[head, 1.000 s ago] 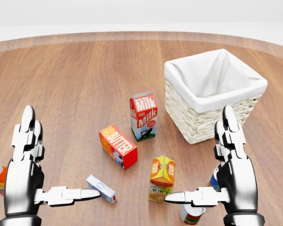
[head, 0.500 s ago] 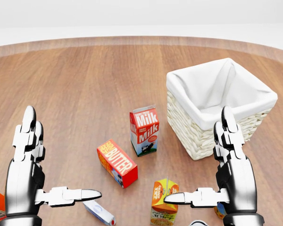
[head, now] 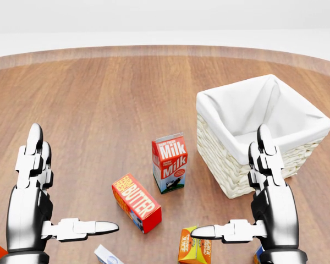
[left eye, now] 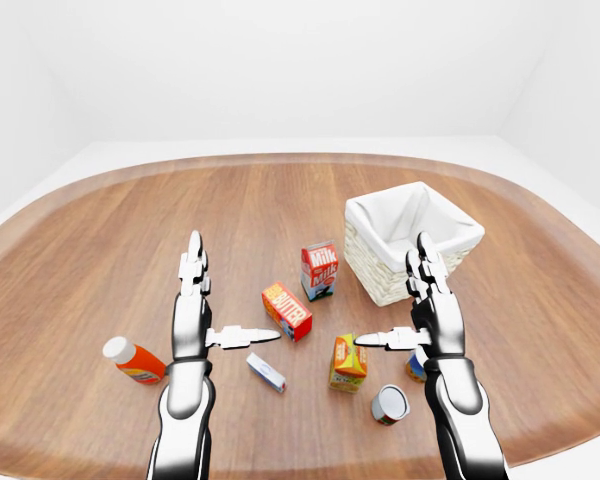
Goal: Pick up the alphabet soup and the tomato sauce, and put them in the basket.
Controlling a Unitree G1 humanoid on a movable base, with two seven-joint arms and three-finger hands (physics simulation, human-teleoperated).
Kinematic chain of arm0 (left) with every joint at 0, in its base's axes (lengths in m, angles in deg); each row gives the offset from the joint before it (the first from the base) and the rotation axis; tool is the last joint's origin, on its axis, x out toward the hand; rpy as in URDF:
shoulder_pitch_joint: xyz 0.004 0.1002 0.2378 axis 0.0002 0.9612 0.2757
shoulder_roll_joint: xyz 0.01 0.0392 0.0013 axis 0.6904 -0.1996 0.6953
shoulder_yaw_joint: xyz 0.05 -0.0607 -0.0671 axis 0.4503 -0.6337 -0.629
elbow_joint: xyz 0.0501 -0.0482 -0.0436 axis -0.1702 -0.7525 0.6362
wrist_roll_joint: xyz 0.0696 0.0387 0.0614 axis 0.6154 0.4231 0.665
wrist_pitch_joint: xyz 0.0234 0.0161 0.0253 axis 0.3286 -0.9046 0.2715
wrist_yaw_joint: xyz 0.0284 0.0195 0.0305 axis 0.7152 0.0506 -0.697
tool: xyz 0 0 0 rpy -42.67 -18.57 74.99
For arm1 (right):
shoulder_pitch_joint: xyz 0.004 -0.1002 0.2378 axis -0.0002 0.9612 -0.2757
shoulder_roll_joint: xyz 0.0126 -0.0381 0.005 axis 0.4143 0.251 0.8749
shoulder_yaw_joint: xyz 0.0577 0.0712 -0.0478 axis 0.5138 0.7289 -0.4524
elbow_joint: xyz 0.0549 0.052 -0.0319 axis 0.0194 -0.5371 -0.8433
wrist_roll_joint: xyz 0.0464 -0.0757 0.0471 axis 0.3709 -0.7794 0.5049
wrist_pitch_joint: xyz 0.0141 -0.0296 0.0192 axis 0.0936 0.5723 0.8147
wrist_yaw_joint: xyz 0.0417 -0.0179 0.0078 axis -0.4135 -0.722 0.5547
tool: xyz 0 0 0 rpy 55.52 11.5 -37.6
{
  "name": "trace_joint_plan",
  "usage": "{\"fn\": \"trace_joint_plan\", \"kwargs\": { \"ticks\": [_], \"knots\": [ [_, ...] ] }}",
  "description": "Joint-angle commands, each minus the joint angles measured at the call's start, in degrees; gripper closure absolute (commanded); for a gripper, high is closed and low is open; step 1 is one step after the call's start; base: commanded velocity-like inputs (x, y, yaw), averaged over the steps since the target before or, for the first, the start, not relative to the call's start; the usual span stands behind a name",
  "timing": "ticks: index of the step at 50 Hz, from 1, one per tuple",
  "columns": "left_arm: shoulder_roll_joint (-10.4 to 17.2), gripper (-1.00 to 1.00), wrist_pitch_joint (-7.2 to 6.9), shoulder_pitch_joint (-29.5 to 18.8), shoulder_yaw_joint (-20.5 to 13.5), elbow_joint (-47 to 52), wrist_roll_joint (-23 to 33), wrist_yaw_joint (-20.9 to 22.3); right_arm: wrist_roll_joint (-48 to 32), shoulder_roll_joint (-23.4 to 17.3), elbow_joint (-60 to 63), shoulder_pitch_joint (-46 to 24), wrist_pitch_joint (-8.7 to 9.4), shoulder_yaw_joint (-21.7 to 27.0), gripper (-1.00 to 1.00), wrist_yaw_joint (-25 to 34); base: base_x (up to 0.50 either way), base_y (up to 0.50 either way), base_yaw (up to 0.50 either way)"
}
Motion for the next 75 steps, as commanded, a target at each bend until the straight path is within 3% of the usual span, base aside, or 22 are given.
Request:
{"fn": "trace_joint_plan", "kwargs": {
  "ticks": [1, 35, 42, 46, 48, 51, 53, 56, 59, 68, 75],
  "knots": [
    [0.0, -1.0, 0.0, 0.0, 0.0, -0.2, -0.1, 0.1, -0.1, 0.0, 0.1, 0.1, 0.0, -0.1, -1.0, 0.1, 0.14, 0.0, 0.0],
    [0.1, -1.0, 0.0, 0.0, 0.2, -0.5, 0.4, 0.6, -2.5, -0.4, 1.2, 2.8, 0.0, 0.2, -1.0, 0.3, 0.01, 0.0, 0.0],
    [0.0, -1.0, 0.0, 0.1, 0.4, 0.3, 0.6, 0.7, -10.9, -0.7, 3.0, 3.3, 0.0, 1.8, -1.0, -1.5, 0.0, 0.0, 0.0],
    [0.0, -1.0, 0.0, 0.0, 0.3, -0.3, 0.5, 0.6, -21.6, -1.1, 4.0, 4.6, 0.0, 2.9, -1.0, -4.2, 0.0, 0.0, 0.0],
    [0.1, -1.0, 0.0, 0.0, 0.3, -0.3, 0.4, 0.6, -22.7, -1.0, 4.2, 4.6, 0.0, 3.2, -1.0, -4.3, 0.0, 0.0, 0.0],
    [0.1, -1.0, 0.0, 0.0, 0.3, -0.4, 0.5, 0.6, -30.5, -1.3, 3.9, 4.9, 0.0, 3.8, -1.0, -7.0, 0.0, 0.0, 0.0],
    [0.1, -1.0, 0.0, 0.0, 0.4, -0.7, 0.5, 0.6, -31.0, -1.3, 4.3, 5.7, 0.0, 3.4, -1.0, -5.4, 0.0, 0.0, 0.0],
    [0.1, -1.0, 0.0, 0.0, 0.3, -0.7, 0.5, 0.5, -39.2, -1.7, 4.4, 6.2, 0.0, 3.8, -1.0, -8.7, 0.0, 0.0, 0.0],
    [0.1, -1.0, 0.0, -0.1, 0.3, -0.8, 0.4, 0.5, -38.9, -1.4, 5.4, 6.3, 0.0, 3.7, -1.0, -7.9, 0.0, 0.0, 0.0],
    [0.1, -1.0, 0.0, -0.3, 0.1, -1.0, 0.3, 0.5, -50.6, -2.7, 2.3, 6.0, 0.0, 2.9, -1.0, -10.8, 0.0, 0.0, 0.0],
    [0.1, -1.0, 0.0, -0.1, 0.2, -0.9, 0.3, 0.5, -54.1, -3.3, 2.5, 6.0, 0.0, 2.8, -1.0, -11.2, 0.0, 0.0, 0.0]
  ]
}}
